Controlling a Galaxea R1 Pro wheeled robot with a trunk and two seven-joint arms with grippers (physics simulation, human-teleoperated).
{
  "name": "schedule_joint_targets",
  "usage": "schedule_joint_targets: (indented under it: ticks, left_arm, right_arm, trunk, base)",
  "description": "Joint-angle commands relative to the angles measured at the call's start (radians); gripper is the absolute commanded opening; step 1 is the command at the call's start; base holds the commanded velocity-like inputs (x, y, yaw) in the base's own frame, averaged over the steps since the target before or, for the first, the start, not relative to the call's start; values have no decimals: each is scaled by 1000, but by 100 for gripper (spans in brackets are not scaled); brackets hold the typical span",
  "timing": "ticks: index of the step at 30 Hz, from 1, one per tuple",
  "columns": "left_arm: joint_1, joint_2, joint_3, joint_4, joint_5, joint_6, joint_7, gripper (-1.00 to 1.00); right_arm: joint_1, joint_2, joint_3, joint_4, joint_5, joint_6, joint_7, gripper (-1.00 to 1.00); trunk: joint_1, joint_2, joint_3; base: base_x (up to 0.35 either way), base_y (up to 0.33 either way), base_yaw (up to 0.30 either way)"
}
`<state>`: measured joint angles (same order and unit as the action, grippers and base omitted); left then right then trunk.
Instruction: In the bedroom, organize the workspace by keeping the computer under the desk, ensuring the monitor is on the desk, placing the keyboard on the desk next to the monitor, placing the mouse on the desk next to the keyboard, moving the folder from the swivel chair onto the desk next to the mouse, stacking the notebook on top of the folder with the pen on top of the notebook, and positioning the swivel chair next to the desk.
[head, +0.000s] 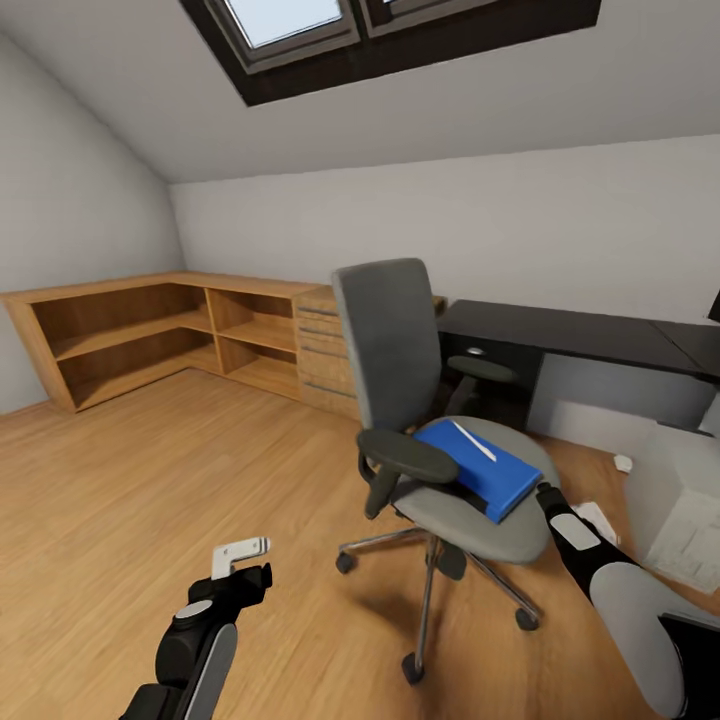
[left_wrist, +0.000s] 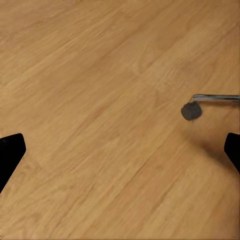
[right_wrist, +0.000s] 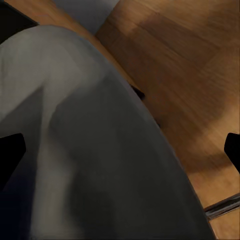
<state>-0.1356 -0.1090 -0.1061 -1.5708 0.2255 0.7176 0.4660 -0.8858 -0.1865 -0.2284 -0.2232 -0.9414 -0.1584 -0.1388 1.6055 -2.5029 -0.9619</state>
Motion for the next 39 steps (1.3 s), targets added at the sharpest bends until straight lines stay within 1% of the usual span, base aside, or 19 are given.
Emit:
schedule_joint_targets:
  ticks: [1, 4, 9, 14, 27, 32, 39]
  left_arm:
    - [-1, 0, -1, 5, 10, 2, 10, 100]
    - [-1, 0, -3, 12, 9, 2, 12, 100]
    - [-1, -1, -4, 12, 9, -1, 8, 100]
    - [-1, 0, -4, 12, 9, 0, 9, 100]
    - [-1, -1, -4, 12, 8, -1, 10, 100]
    - [-1, -1, -6, 12, 8, -1, 9, 100]
    - [-1, -1, -6, 12, 8, -1, 10, 100]
  right_arm:
    - [1, 29, 4, 1, -22, -4, -3, 100]
    - [1, 28, 3, 1, -22, -3, -2, 100]
    - [1, 28, 1, 1, -22, -4, -1, 100]
    - [1, 28, 1, 1, -22, -5, -1, 100]
    - [1, 28, 3, 1, -22, -4, -1, 100]
    - [1, 28, 3, 1, -21, -5, 25, 100]
    - [1, 27, 3, 1, -20, -4, 32, 100]
  trunk:
    - [0, 0, -1]
    - [0, 0, -1]
    - [0, 0, -1]
    - [0, 0, -1]
    - [0, 0, -1]
    - [0, 0, -1]
    - [0, 0, -1]
  base:
    - [83, 0, 44]
    - [2, 0, 1]
    - [251, 0, 88]
    - [144, 0, 259]
    - [7, 0, 276]
    - [0, 0, 277]
    - [0, 0, 277]
